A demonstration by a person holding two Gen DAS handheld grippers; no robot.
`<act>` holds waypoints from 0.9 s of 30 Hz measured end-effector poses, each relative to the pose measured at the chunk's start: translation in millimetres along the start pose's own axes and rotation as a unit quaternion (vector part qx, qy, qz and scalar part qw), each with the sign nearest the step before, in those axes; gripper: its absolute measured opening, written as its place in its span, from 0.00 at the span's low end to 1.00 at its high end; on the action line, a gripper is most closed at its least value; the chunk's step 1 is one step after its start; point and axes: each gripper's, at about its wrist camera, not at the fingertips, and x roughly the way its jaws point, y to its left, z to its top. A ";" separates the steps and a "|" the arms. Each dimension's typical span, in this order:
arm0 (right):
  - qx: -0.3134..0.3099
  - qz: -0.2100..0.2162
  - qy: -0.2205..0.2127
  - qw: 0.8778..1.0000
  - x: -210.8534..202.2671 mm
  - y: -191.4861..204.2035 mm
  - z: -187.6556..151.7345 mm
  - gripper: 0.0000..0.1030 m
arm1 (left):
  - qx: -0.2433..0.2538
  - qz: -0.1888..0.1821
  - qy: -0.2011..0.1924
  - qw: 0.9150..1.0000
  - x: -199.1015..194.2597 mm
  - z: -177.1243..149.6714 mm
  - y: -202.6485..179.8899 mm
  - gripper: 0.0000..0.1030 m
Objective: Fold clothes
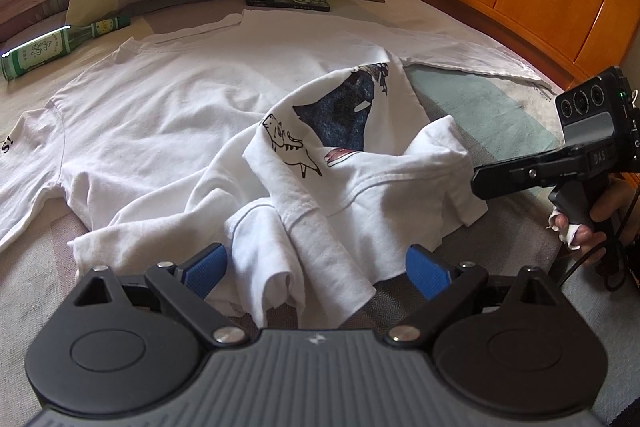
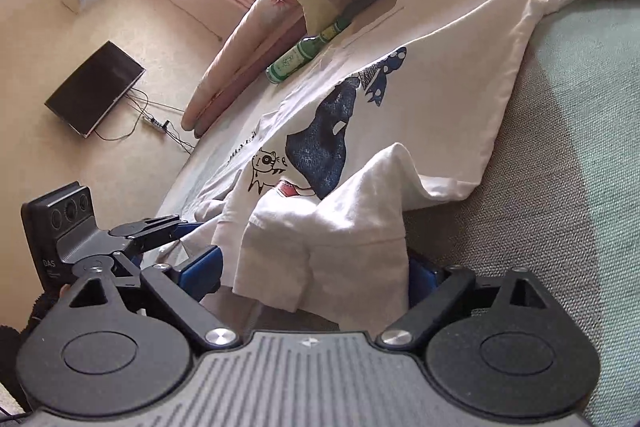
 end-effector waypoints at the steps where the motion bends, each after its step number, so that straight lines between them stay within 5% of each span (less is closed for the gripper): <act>1: 0.004 -0.002 -0.003 1.000 -2.0 -2.6 -0.7 0.82 | -0.002 0.001 -0.001 1.000 -1.3 -0.7 0.0 0.93; 3: 0.019 -0.010 -0.014 1.000 -5.9 -12.2 -2.2 0.66 | -0.008 0.003 -0.005 1.000 -4.5 -2.2 -0.1 0.93; 5: 0.050 -0.022 -0.024 0.998 -9.9 -25.4 -4.6 0.31 | -0.013 0.002 -0.005 1.000 -7.3 -4.8 -0.3 0.93; 7: 0.081 -0.036 -0.023 0.996 -10.8 -34.7 -5.1 0.10 | -0.018 0.002 -0.004 1.000 -9.6 -7.6 -0.3 0.93; 14: 0.059 -0.076 -0.007 0.995 -23.6 -9.3 -2.0 0.06 | -0.020 0.015 -0.007 1.000 -24.4 -13.0 -0.6 0.93; 27: 0.028 -0.155 -0.030 0.987 -136.1 5.1 -18.6 0.05 | -0.013 0.018 0.001 1.000 -33.8 -27.0 -12.2 0.93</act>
